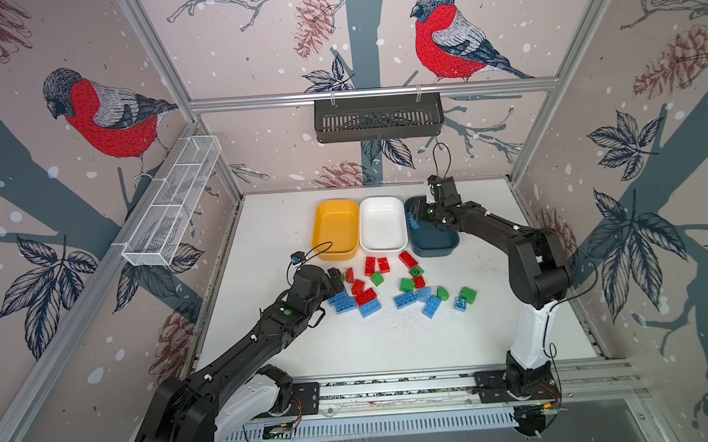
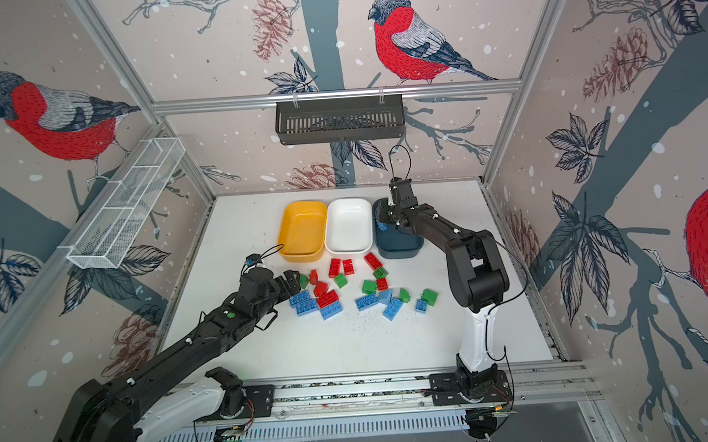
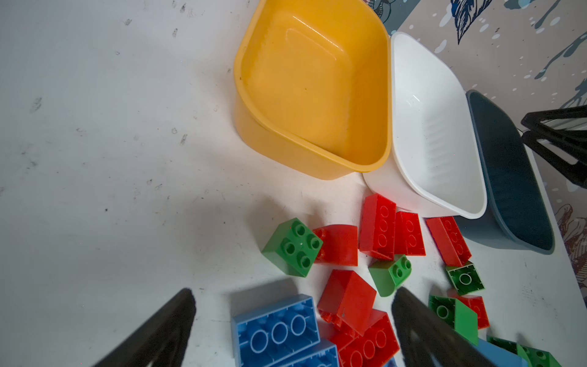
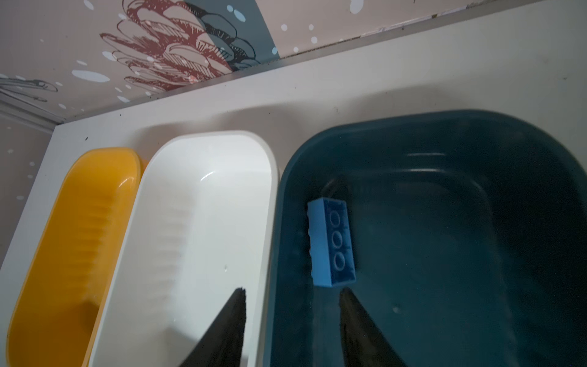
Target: Sort the legos into containers by color
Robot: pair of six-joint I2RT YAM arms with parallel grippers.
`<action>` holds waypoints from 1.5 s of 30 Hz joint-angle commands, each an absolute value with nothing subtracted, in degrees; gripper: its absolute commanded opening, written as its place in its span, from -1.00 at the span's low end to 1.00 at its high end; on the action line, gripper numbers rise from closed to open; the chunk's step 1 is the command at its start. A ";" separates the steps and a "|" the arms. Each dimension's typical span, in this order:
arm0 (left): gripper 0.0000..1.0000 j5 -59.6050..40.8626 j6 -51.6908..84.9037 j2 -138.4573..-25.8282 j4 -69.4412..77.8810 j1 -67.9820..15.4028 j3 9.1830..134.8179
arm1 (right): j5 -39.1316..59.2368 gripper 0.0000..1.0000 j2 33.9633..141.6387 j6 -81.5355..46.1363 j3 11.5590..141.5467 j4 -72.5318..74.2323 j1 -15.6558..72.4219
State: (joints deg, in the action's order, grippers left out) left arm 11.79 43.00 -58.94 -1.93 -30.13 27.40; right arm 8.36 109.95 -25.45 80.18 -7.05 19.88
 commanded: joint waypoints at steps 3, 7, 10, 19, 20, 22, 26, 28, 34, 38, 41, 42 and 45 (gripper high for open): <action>0.94 10.60 42.33 -60.66 1.70 -31.74 29.26 | 6.87 0.15 100.38 -21.53 70.66 -7.17 23.26; 0.94 10.19 43.68 -61.78 3.19 -31.91 29.68 | 0.35 0.19 93.88 -17.24 65.13 -9.75 28.80; 0.94 10.76 45.22 -61.80 3.65 -31.92 29.44 | -1.22 0.19 91.30 -15.23 61.70 -10.28 32.45; 0.94 10.13 44.85 -62.00 2.95 -32.56 30.67 | -7.56 0.20 95.48 -14.59 60.89 -12.65 37.79; 0.94 9.98 44.51 -62.03 3.05 -32.95 30.88 | -8.42 0.21 96.24 -14.59 61.36 -12.96 38.21; 0.94 9.89 43.80 -62.38 3.42 -34.30 31.43 | -9.94 0.21 98.17 -14.34 62.53 -13.69 39.07; 0.94 10.11 43.95 -63.45 4.39 -35.92 31.97 | -13.45 0.20 101.10 -15.89 64.09 -13.97 40.07; 0.94 10.11 44.23 -64.11 4.75 -36.12 31.91 | -13.71 0.20 102.35 -16.48 64.70 -13.97 39.97; 0.94 10.27 44.31 -64.80 4.25 -36.20 32.17 | -14.98 0.17 105.42 -18.21 65.63 -14.29 40.12; 0.94 10.94 44.30 -64.42 3.78 -36.21 31.98 | -16.27 0.14 107.01 -19.21 66.06 -14.31 40.17; 0.94 11.17 44.30 -64.19 3.52 -36.21 31.90 | -16.67 0.13 108.53 -19.91 66.89 -15.32 40.09; 0.94 11.24 44.23 -64.19 3.45 -36.21 31.90 | -16.25 0.12 108.92 -20.03 67.19 -15.51 40.12; 0.94 11.61 44.20 -64.42 2.89 -36.21 31.92 | -14.70 0.06 109.36 -20.21 67.24 -15.47 40.14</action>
